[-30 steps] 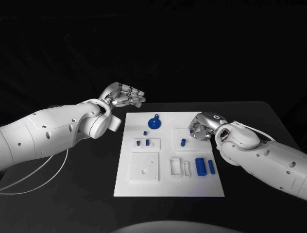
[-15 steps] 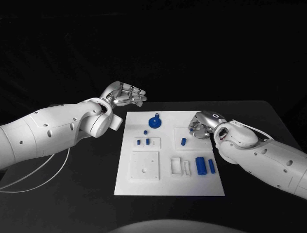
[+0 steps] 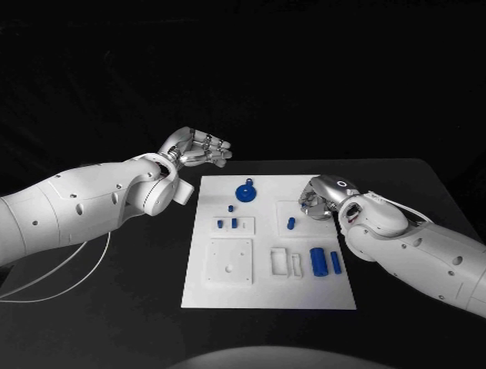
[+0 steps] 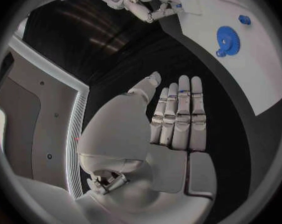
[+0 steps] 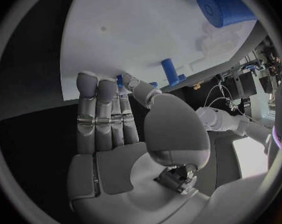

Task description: Assemble the parts on the task board

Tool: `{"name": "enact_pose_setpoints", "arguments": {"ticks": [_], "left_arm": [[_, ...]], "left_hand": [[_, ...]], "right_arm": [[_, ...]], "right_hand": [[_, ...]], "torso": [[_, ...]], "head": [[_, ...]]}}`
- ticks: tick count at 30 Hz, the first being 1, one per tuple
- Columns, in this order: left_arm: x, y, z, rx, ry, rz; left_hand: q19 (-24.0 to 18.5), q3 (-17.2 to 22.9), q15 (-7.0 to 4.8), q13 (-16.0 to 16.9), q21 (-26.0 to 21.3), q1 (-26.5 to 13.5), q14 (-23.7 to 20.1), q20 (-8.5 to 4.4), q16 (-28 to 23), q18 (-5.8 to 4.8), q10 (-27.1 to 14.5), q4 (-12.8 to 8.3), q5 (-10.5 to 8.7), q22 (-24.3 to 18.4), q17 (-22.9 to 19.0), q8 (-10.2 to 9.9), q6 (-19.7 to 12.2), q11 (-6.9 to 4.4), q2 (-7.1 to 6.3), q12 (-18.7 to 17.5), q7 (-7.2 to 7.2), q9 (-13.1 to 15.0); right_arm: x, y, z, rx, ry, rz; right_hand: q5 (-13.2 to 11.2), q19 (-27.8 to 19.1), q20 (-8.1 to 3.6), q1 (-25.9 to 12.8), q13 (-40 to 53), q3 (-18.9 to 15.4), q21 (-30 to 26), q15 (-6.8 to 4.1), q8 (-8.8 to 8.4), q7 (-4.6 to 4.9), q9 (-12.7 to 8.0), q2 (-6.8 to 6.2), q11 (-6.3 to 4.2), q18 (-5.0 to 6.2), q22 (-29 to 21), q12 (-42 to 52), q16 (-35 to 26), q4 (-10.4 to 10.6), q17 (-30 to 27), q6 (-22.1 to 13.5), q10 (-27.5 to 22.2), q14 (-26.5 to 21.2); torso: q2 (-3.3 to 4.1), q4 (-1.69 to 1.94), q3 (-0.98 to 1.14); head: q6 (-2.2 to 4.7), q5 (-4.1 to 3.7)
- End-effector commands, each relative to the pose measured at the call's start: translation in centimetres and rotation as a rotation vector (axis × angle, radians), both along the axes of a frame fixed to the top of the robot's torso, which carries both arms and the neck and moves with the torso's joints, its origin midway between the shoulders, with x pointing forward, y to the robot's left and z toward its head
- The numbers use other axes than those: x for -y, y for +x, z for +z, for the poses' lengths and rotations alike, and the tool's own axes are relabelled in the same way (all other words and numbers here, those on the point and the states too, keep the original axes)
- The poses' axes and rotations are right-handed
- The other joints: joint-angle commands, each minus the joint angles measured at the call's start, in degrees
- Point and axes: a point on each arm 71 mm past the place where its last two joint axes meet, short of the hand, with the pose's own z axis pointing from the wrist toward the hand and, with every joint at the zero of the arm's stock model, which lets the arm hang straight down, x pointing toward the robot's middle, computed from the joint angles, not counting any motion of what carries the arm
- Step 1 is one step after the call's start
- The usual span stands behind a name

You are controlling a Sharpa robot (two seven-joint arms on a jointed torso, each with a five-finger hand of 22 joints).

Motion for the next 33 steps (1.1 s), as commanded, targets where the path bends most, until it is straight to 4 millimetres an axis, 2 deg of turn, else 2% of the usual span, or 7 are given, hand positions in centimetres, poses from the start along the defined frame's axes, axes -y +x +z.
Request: {"name": "enact_pose_setpoints", "arguments": {"ticks": [1, 6, 10, 15, 20, 28, 33], "left_arm": [[0.0, 0.1, 0.1, 0.000, -0.013, -0.010], [-0.3, 0.3, 0.1, -0.001, -0.010, 0.001], [-0.3, 0.4, 0.1, -0.003, -0.010, 0.001], [-0.3, 0.5, 0.0, -0.004, -0.008, 0.005], [-0.4, 0.9, -0.1, -0.005, -0.005, 0.012], [-0.5, 1.2, -0.2, -0.006, -0.013, 0.028], [-0.2, 1.3, -0.3, -0.007, -0.019, 0.027]], "left_hand": [[0.4, -0.3, 0.15, 0.0, 0.2, 0.0, -0.1, -0.16, -0.1, -0.92, -0.3, -0.1, -0.24, -0.1, 0.0, 0.0, -0.2, 0.02, 0.30, -0.1, -0.02, 0.1], [0.4, -0.3, 0.14, 0.0, 0.3, 0.1, -0.1, -0.18, -0.1, -0.92, -0.3, -0.1, -0.20, -0.1, 0.1, 0.0, -0.2, 0.03, 0.33, -0.1, -0.01, 0.1], [0.4, -0.4, 0.14, 0.0, 0.3, 0.1, -0.1, -0.18, -0.1, -0.92, -0.3, -0.1, -0.21, -0.1, 0.1, 0.0, -0.2, 0.04, 0.31, -0.1, 0.00, 0.1], [0.4, -0.4, 0.14, 0.0, 0.3, 0.1, -0.1, -0.18, -0.1, -0.92, -0.3, -0.1, -0.21, -0.1, 0.1, 0.0, -0.2, 0.04, 0.31, -0.1, 0.00, 0.1], [0.4, -0.4, 0.16, 0.0, 0.3, 0.1, -0.1, -0.16, -0.1, -0.92, -0.4, -0.1, -0.25, -0.2, 0.1, 0.1, -0.3, 0.05, 0.33, -0.1, 0.01, 0.1], [0.4, -0.4, 0.15, 0.0, 0.3, 0.1, -0.1, -0.17, -0.1, -0.90, -0.4, -0.1, -0.21, -0.3, 0.1, 0.1, -0.3, 0.05, 0.35, -0.1, 0.02, 0.1], [0.4, -0.4, 0.15, 0.0, 0.3, 0.1, -0.1, -0.17, -0.1, -0.90, -0.4, -0.1, -0.21, -0.3, 0.1, 0.1, -0.3, 0.05, 0.35, -0.1, 0.02, 0.1]], "right_arm": [[-0.2, -0.2, 0.4, 0.033, 0.019, 0.000], [-0.5, -0.2, 1.6, 0.063, 0.065, 0.004], [-0.4, 0.0, 3.1, 0.093, 0.095, 0.000], [-0.3, 0.1, 5.0, 0.129, 0.134, -0.005], [-1.4, -0.4, 6.4, 0.118, 0.199, 0.028], [-5.0, -2.9, 6.3, 0.029, 0.328, 0.131], [-7.2, -4.8, 5.6, -0.016, 0.385, 0.188]], "right_hand": [[-0.3, 2.4, -0.35, 0.1, 0.0, 0.4, 0.2, -0.31, 0.30, -0.01, 0.1, 0.33, -0.12, 0.79, 0.1, 0.2, -0.2, 0.0, 0.1, 0.5, 0.7, 0.2], [-0.3, 2.4, -0.38, 0.2, 0.0, 0.6, 0.4, -0.32, 0.30, 0.00, 0.1, 0.23, -0.10, 0.76, 0.3, 0.2, -0.4, 0.1, 0.2, 0.5, 0.7, 0.3], [-0.4, 2.4, -0.40, 0.3, 0.0, 0.6, 0.6, -0.34, 0.29, -0.02, 0.1, 0.10, -0.13, 0.72, 0.4, 0.2, -0.4, 0.3, 0.3, 0.6, 0.7, 0.4], [-0.4, 2.4, -0.43, 0.4, 0.0, 0.6, 0.7, -0.36, 0.30, -0.03, 0.1, 0.05, -0.15, 0.72, 0.5, 0.2, -0.4, 0.4, 0.3, 0.6, 0.8, 0.4], [-0.4, 2.4, -0.50, 0.4, 0.0, 0.5, 0.9, -0.43, 0.30, -0.06, 0.1, -0.04, -0.18, 0.81, 0.7, 0.2, -0.5, 0.5, 0.3, 0.7, 0.8, 0.5], [-0.2, 2.4, -0.44, 0.6, 0.0, -0.1, 0.6, -0.40, 0.28, 0.03, 0.0, 0.39, -0.09, 1.08, 0.8, 0.1, -0.7, 0.5, 0.4, 0.4, 0.6, 0.5], [-0.2, 2.4, -0.39, 0.6, 0.0, -0.3, 0.6, -0.38, 0.28, 0.07, 0.0, 0.58, -0.06, 1.20, 0.9, 0.2, -0.7, 0.4, 0.5, 0.3, 0.5, 0.5]], "torso": [[-0.07, 0.01, 0.01], [-0.09, -0.05, 0.00], [-0.20, 0.04, -0.14], [-0.43, -0.18, -0.31], [-0.79, -0.24, -0.40], [-0.95, -0.24, -0.56], [-0.91, -0.06, -0.73]], "head": [[-0.01, 0.13], [0.17, 0.19], [0.24, 0.12], [0.42, 0.39], [0.39, 0.73], [0.50, 2.56], [0.36, 4.43]]}}
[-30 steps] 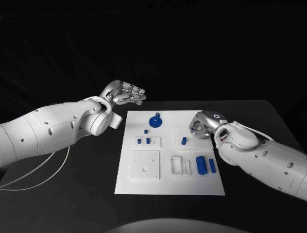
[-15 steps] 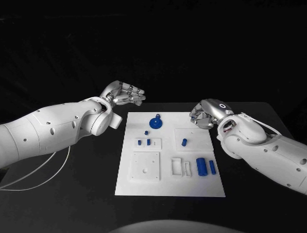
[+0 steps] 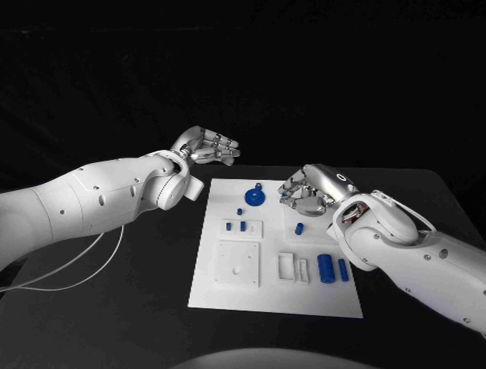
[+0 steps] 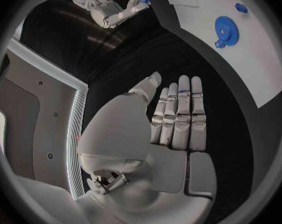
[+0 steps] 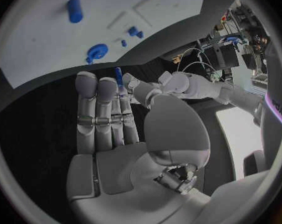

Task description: Assemble the parts on the task board

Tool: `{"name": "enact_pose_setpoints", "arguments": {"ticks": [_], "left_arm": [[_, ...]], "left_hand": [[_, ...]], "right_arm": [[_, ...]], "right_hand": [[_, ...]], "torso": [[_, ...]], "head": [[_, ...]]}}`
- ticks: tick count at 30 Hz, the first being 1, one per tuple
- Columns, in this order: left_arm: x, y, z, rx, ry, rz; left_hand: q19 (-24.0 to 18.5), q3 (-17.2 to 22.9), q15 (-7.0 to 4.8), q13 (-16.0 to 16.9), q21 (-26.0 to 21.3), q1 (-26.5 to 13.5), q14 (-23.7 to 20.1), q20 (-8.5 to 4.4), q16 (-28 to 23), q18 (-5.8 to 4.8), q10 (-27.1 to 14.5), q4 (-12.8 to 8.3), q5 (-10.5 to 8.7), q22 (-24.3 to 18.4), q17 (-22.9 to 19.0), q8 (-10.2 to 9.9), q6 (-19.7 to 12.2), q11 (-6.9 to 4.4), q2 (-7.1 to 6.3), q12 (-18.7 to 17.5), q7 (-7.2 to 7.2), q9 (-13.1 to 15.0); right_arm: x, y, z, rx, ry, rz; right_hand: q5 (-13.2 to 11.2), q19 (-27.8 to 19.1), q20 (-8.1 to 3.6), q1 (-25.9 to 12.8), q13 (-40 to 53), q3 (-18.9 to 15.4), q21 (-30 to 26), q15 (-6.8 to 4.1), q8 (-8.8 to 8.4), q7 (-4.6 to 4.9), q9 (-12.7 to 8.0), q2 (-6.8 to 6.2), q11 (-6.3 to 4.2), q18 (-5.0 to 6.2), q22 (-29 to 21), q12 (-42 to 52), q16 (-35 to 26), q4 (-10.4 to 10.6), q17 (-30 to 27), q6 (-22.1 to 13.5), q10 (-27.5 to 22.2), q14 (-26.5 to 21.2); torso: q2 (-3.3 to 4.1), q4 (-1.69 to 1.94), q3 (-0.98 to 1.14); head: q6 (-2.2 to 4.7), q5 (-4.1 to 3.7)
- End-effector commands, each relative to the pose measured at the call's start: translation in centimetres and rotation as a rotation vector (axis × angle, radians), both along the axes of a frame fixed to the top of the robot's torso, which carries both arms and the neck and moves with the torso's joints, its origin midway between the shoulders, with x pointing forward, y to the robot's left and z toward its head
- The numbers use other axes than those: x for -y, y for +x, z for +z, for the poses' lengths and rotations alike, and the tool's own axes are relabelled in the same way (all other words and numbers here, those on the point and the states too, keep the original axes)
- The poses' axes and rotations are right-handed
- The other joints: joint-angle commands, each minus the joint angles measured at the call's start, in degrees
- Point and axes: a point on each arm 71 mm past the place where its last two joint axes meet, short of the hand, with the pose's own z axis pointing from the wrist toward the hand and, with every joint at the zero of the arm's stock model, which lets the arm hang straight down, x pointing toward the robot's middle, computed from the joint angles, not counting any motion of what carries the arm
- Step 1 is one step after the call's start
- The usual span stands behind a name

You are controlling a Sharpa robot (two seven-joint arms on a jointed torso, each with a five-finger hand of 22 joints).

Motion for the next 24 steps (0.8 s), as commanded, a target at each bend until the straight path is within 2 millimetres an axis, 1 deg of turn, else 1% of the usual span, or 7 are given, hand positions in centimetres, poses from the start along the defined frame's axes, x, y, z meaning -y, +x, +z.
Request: {"name": "enact_pose_setpoints", "arguments": {"ticks": [1, 3, 9, 10, 11, 17, 24], "left_arm": [[0.5, 0.1, 0.1, 0.001, -0.023, -0.011], [0.8, 0.2, 0.1, 0.001, -0.024, -0.013], [1.7, 0.4, 0.0, 0.001, -0.028, -0.023], [1.8, 0.4, 0.0, 0.001, -0.028, -0.025], [1.9, 0.5, 0.0, 0.001, -0.028, -0.026], [2.6, 0.9, -0.1, 0.004, -0.025, -0.029], [3.0, 1.0, -0.1, 0.005, -0.025, -0.037]], "left_hand": [[0.4, -0.3, 0.15, 0.0, 0.3, 0.1, -0.1, -0.16, -0.1, -0.91, -0.4, 0.1, -0.21, 0.0, 0.1, 0.1, -0.3, 0.06, 0.35, -0.1, 0.02, 0.1], [0.4, -0.3, 0.15, 0.0, 0.3, 0.1, -0.1, -0.16, -0.1, -0.91, -0.4, 0.1, -0.21, 0.0, 0.1, 0.1, -0.3, 0.06, 0.35, -0.1, 0.02, 0.1], [0.4, -0.3, 0.15, 0.0, 0.3, 0.2, -0.1, -0.18, -0.1, -0.90, -0.4, 0.1, -0.20, -0.1, 0.1, 0.1, -0.2, 0.05, 0.44, -0.1, 0.03, 0.1], [0.4, -0.3, 0.15, 0.0, 0.3, 0.2, -0.1, -0.18, -0.1, -0.90, -0.4, 0.1, -0.20, -0.1, 0.1, 0.1, -0.2, 0.05, 0.46, -0.1, 0.03, 0.1], [0.4, -0.3, 0.15, 0.0, 0.3, 0.2, -0.1, -0.18, -0.1, -0.90, -0.4, 0.1, -0.20, -0.1, 0.1, 0.1, -0.2, 0.05, 0.55, -0.1, 0.04, 0.1], [0.4, -0.2, 0.14, 0.0, 0.4, 0.4, -0.1, -0.20, -0.1, -0.89, -0.4, 0.1, -0.16, -0.1, 0.1, 0.1, -0.2, 0.04, 0.65, -0.1, 0.04, 0.1], [0.4, -0.2, 0.14, 0.0, 0.4, 0.4, -0.1, -0.20, -0.1, -0.89, -0.4, 0.1, -0.16, -0.1, 0.1, 0.1, -0.2, 0.04, 0.65, -0.1, 0.04, 0.1]], "right_arm": [[-1.4, -1.2, -0.5, -0.048, 0.061, 0.063], [-2.1, -1.7, -0.9, -0.056, 0.066, 0.080], [-3.7, -2.9, -2.5, -0.068, 0.051, 0.124], [-3.8, -3.1, -2.6, -0.067, 0.046, 0.130], [-4.0, -3.2, -2.8, -0.066, 0.041, 0.135], [-4.7, -4.0, -4.2, -0.067, 0.014, 0.150], [-5.5, -5.0, -5.9, -0.068, -0.024, 0.173]], "right_hand": [[0.2, 2.5, -0.40, 0.4, 0.1, -0.4, -0.2, -0.27, 0.23, 0.02, 0.1, 0.49, -0.04, 1.26, 0.1, 0.3, -0.2, -0.1, 0.1, -0.1, 0.0, 0.2], [0.2, 2.5, -0.41, 0.4, 0.1, -0.5, -0.1, -0.27, 0.23, 0.03, 0.1, 0.61, -0.03, 1.29, 0.2, 0.3, -0.2, -0.2, 0.2, -0.1, 0.0, 0.3], [0.1, 2.5, -0.39, 0.3, 0.1, -0.5, -0.1, -0.26, 0.24, 0.03, 0.1, 0.73, -0.02, 1.33, 0.3, 0.3, -0.2, -0.4, 0.2, -0.1, 0.0, 0.3], [0.1, 2.5, -0.39, 0.3, 0.1, -0.5, -0.1, -0.26, 0.24, 0.03, 0.1, 0.73, -0.02, 1.33, 0.3, 0.3, -0.2, -0.4, 0.2, -0.1, 0.0, 0.3], [0.1, 2.5, -0.39, 0.3, 0.1, -0.5, -0.1, -0.26, 0.24, 0.03, 0.1, 0.73, -0.02, 1.33, 0.3, 0.3, -0.2, -0.4, 0.2, -0.1, 0.0, 0.3], [0.1, 2.5, -0.38, 0.3, 0.1, -0.5, 0.0, -0.27, 0.24, 0.01, 0.1, 0.80, -0.03, 1.33, 0.3, 0.3, -0.2, -0.6, 0.2, -0.1, 0.0, 0.3], [0.1, 2.5, -0.37, 0.3, 0.1, -0.5, 0.1, -0.26, 0.24, 0.02, 0.1, 0.81, -0.03, 1.33, 0.4, 0.3, -0.2, -0.7, 0.2, 0.0, 0.0, 0.3]], "torso": [[0.01, 0.11, -0.15], [-0.01, 0.09, -0.18], [0.02, 0.23, -0.27], [0.00, 0.24, -0.31], [0.00, 0.16, -0.27], [-0.03, 0.16, -0.31], [0.02, 0.17, -0.10]], "head": [[-0.19, 1.54], [-0.49, 3.06], [-1.17, 5.32], [-1.32, 6.58], [-1.47, 7.20], [-2.17, 8.37], [-3.03, 9.71]]}}
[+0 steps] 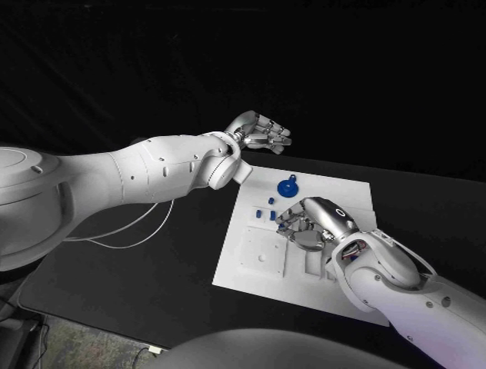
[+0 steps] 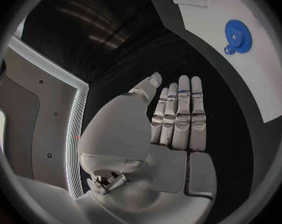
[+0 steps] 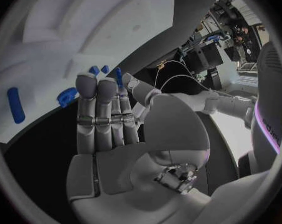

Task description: Assemble the parts on the task board

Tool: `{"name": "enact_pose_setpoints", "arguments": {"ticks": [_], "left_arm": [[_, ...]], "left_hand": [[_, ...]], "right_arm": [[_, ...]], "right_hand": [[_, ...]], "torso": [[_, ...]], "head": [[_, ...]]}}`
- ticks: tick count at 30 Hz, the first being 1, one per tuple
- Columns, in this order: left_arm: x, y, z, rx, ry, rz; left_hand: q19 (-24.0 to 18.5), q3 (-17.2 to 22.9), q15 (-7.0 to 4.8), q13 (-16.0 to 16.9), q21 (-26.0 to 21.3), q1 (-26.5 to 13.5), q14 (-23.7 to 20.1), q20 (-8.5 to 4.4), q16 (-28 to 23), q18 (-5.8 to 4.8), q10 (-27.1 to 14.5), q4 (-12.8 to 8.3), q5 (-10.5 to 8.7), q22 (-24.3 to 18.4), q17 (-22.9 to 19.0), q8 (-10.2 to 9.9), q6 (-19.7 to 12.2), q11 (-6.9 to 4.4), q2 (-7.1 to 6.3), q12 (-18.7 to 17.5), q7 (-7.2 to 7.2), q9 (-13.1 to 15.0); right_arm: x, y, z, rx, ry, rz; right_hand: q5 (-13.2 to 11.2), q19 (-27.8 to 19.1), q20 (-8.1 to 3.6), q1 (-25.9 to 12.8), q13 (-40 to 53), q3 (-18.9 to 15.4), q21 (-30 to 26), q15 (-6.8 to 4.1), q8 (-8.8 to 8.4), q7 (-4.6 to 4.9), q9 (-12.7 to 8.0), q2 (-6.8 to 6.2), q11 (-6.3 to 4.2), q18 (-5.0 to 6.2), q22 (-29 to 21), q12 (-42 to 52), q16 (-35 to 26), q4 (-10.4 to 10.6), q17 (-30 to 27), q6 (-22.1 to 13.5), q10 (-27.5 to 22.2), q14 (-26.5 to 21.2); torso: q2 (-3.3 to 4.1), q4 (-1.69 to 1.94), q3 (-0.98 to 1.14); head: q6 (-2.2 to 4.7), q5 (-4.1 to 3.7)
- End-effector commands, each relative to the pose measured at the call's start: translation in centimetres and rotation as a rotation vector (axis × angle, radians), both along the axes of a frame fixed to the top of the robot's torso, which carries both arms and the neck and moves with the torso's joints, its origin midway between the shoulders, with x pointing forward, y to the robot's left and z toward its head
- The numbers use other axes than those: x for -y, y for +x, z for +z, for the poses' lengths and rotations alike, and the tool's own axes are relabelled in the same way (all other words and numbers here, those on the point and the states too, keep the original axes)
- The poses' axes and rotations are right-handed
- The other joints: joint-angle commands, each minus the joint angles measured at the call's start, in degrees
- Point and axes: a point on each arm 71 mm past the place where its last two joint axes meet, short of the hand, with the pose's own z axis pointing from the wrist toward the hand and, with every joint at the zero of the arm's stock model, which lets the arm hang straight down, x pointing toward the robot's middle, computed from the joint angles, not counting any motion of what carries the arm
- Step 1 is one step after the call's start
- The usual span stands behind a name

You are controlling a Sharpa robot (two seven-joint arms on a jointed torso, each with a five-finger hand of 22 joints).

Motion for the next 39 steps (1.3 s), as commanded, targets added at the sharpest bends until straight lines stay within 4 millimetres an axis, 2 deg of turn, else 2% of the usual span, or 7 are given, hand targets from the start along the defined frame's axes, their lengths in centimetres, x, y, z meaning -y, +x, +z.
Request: {"name": "enact_pose_setpoints", "arguments": {"ticks": [1, 6, 13, 17, 21, 39], "left_arm": [[0.4, 0.0, 0.2, 0.005, -0.012, -0.020], [0.8, 0.0, 0.2, 0.005, -0.013, -0.031], [1.1, -0.1, 0.2, 0.005, -0.016, -0.040], [1.1, -0.2, 0.2, 0.004, -0.017, -0.043], [1.1, -0.2, 0.2, 0.002, -0.017, -0.046], [1.2, -0.2, 0.2, -0.004, -0.017, -0.052]], "left_hand": [[0.2, -0.2, 0.14, 0.0, 0.4, 0.1, -0.1, 0.01, -0.1, -0.90, -0.4, 0.1, -0.16, 0.0, 0.1, 0.1, -0.2, 0.04, 0.35, -0.1, 0.04, 0.1], [0.1, -0.3, 0.15, 0.0, 0.4, 0.1, -0.1, 0.00, -0.1, -0.90, -0.4, 0.1, -0.16, 0.1, 0.1, 0.0, -0.3, 0.06, 0.38, -0.1, 0.06, 0.1], [0.1, -0.3, 0.15, 0.0, 0.4, 0.1, -0.1, 0.00, -0.1, -0.90, -0.4, 0.1, -0.16, 0.1, 0.1, 0.0, -0.3, 0.06, 0.38, -0.1, 0.06, 0.1], [0.1, -0.3, 0.15, 0.0, 0.4, 0.1, -0.1, 0.00, -0.1, -0.90, -0.4, 0.1, -0.16, 0.1, 0.1, 0.0, -0.3, 0.06, 0.38, -0.1, 0.06, 0.1], [0.0, -0.4, 0.18, 0.0, 0.4, 0.1, -0.2, 0.03, -0.1, -0.91, -0.5, 0.0, -0.19, 0.2, 0.0, 0.0, -0.4, 0.10, 0.37, -0.1, 0.09, 0.1], [0.0, -0.4, 0.18, 0.0, 0.4, 0.1, -0.2, 0.03, -0.1, -0.91, -0.5, 0.0, -0.19, 0.2, 0.0, 0.0, -0.4, 0.10, 0.37, -0.1, 0.09, 0.1]], "right_arm": [[-0.3, -0.4, -0.3, 0.046, -0.032, 0.028], [-0.4, -0.7, -1.2, 0.050, -0.047, 0.025], [-0.2, -1.0, -2.2, 0.056, -0.067, 0.017], [-0.1, -1.0, -2.5, 0.053, -0.071, 0.009], [0.0, -0.9, -2.8, 0.048, -0.078, 0.002], [-0.3, -1.3, -3.6, 0.033, -0.093, 0.012]], "right_hand": [[0.4, 2.5, -0.39, 0.0, 0.1, -0.1, 0.1, -0.27, 0.34, -0.02, 0.1, 0.53, -0.06, 1.31, 0.1, 0.2, -0.1, -0.4, 0.1, 0.0, 0.1, 0.3], [0.4, 2.5, -0.40, 0.0, 0.1, 0.0, 0.2, -0.27, 0.34, -0.03, 0.1, 0.53, -0.07, 1.31, 0.1, 0.2, -0.1, -0.4, 0.0, 0.1, 0.2, 0.3], [0.3, 2.6, -0.41, -0.1, 0.1, 0.1, 0.4, -0.28, 0.34, -0.06, 0.0, 0.48, -0.09, 1.30, 0.3, 0.2, -0.1, -0.6, 0.1, 0.2, 0.2, 0.4], [0.3, 2.6, -0.41, -0.1, 0.1, 0.1, 0.5, -0.28, 0.35, -0.06, 0.0, 0.44, -0.10, 1.29, 0.3, 0.2, -0.1, -0.6, 0.1, 0.2, 0.3, 0.4], [0.3, 2.6, -0.42, -0.1, 0.1, 0.1, 0.5, -0.30, 0.34, -0.07, 0.0, 0.45, -0.11, 1.29, 0.3, 0.2, -0.1, -0.6, 0.1, 0.2, 0.3, 0.4], [0.3, 2.6, -0.46, -0.1, 0.1, 0.2, 0.6, -0.33, 0.33, -0.08, 0.0, 0.45, -0.12, 1.30, 0.3, 0.2, -0.1, -0.8, 0.1, 0.3, 0.3, 0.4]], "torso": [[0.06, 0.01, 0.14], [0.03, -0.18, 0.06], [0.03, -0.08, 0.08], [0.02, -0.03, 0.07], [0.00, -0.04, -0.05], [-0.04, -0.10, -0.04]], "head": [[-0.63, 0.83], [-1.29, 1.66], [-2.05, 2.24], [-2.18, 2.32], [-2.31, 2.17], [-2.90, 2.87]]}}
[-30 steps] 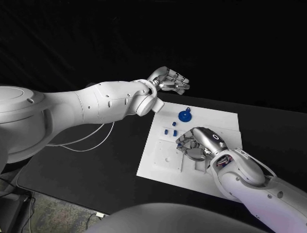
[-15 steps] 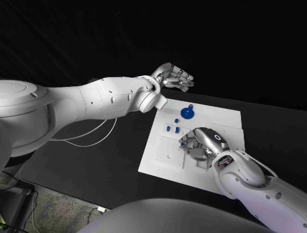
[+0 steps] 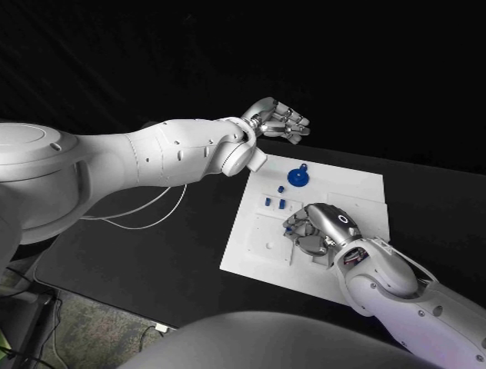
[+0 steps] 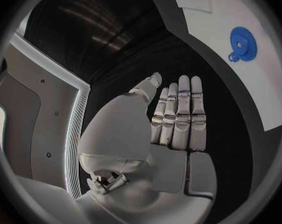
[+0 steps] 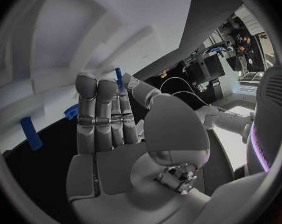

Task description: Assemble the parts on the task board

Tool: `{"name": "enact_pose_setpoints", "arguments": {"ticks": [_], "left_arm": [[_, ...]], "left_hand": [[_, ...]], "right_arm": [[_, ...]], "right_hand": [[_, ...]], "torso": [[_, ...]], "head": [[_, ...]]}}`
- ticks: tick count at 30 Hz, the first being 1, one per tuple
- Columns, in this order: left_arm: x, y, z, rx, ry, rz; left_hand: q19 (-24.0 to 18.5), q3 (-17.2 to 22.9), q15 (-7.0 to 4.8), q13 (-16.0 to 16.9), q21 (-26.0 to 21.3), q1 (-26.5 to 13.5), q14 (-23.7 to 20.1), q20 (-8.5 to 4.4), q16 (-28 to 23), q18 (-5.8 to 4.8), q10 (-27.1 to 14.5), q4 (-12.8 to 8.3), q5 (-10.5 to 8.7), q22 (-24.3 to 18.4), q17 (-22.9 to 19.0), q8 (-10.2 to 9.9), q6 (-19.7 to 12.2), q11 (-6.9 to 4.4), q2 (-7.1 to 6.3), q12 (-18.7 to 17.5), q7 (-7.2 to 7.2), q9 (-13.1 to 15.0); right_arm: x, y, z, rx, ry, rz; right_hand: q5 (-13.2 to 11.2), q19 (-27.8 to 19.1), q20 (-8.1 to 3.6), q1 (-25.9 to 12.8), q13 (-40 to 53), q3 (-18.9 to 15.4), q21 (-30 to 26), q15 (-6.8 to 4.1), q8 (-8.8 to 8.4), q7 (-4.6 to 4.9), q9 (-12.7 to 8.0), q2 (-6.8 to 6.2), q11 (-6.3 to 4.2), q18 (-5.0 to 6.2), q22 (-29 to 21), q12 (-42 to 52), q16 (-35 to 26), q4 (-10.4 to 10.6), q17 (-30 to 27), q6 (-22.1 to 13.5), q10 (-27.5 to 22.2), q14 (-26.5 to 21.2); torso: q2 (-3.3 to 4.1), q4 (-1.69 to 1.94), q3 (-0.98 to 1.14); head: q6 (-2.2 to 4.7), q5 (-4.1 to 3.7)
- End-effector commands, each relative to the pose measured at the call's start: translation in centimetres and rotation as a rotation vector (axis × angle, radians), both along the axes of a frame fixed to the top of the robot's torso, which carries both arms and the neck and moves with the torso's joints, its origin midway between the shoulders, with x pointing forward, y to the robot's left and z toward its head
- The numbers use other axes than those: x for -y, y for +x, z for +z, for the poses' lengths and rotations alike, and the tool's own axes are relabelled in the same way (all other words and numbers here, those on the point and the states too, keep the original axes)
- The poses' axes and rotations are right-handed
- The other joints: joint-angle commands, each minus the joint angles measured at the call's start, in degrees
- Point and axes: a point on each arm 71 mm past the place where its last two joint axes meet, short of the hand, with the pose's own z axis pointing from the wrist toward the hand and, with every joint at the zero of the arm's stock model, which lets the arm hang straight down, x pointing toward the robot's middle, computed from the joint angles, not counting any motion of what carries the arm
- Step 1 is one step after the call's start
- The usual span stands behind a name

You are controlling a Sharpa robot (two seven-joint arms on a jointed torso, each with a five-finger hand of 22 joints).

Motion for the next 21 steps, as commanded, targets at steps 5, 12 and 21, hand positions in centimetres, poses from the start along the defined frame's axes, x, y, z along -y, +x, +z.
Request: {"name": "enact_pose_setpoints", "arguments": {"ticks": [5, 12, 21], "left_arm": [[0.36, -0.04, 0.14, 0.001, -0.009, -0.023], [0.43, -0.04, 0.11, -0.003, -0.010, -0.027], [0.55, -0.03, 0.07, -0.007, -0.010, -0.031]], "left_hand": [[0.0, -0.4, 0.18, 0.0, 0.2, 0.1, -0.2, 0.03, -0.1, -0.91, -0.5, 0.0, -0.20, 0.1, 0.0, 0.0, -0.4, 0.10, 0.38, -0.1, 0.09, 0.1], [0.0, -0.5, 0.20, 0.0, 0.1, 0.0, -0.2, 0.07, -0.1, -0.90, -0.5, 0.1, -0.26, 0.0, 0.0, 0.0, -0.4, 0.11, 0.43, -0.1, 0.10, 0.1], [0.0, -0.5, 0.20, 0.0, 0.1, 0.0, -0.2, 0.07, -0.1, -0.90, -0.5, 0.1, -0.26, 0.0, 0.0, 0.0, -0.4, 0.11, 0.43, -0.1, 0.10, 0.1]], "right_arm": [[-0.09, -0.09, -0.20, 0.009, -0.016, 0.007], [-0.08, -0.11, -0.37, 0.009, -0.033, 0.008], [-0.27, -0.46, -0.79, 0.017, -0.079, 0.016]], "right_hand": [[0.2, 2.6, -0.47, -0.1, 0.1, 0.1, 0.3, -0.24, 0.25, -0.05, 0.1, 0.46, 0.01, 1.29, 0.0, 0.3, -0.1, -0.4, 0.1, 0.3, 0.4, 0.2], [0.1, 2.5, -0.48, -0.2, 0.1, 0.0, 0.2, -0.25, 0.25, -0.04, 0.0, 0.53, 0.02, 1.29, 0.0, 0.3, -0.1, -0.5, 0.1, 0.3, 0.4, 0.1], [0.1, 2.5, -0.46, -0.2, 0.0, -0.1, 0.0, -0.24, 0.25, -0.03, 0.0, 0.50, 0.03, 1.26, 0.0, 0.3, -0.1, -0.6, 0.1, 0.3, 0.3, 0.1]], "torso": [[-0.01, -0.03, 0.00], [-0.01, -0.03, -0.01], [-0.03, -0.05, 0.00]], "head": [[-0.23, 0.26], [-0.31, 0.27], [-0.31, 0.35]]}}
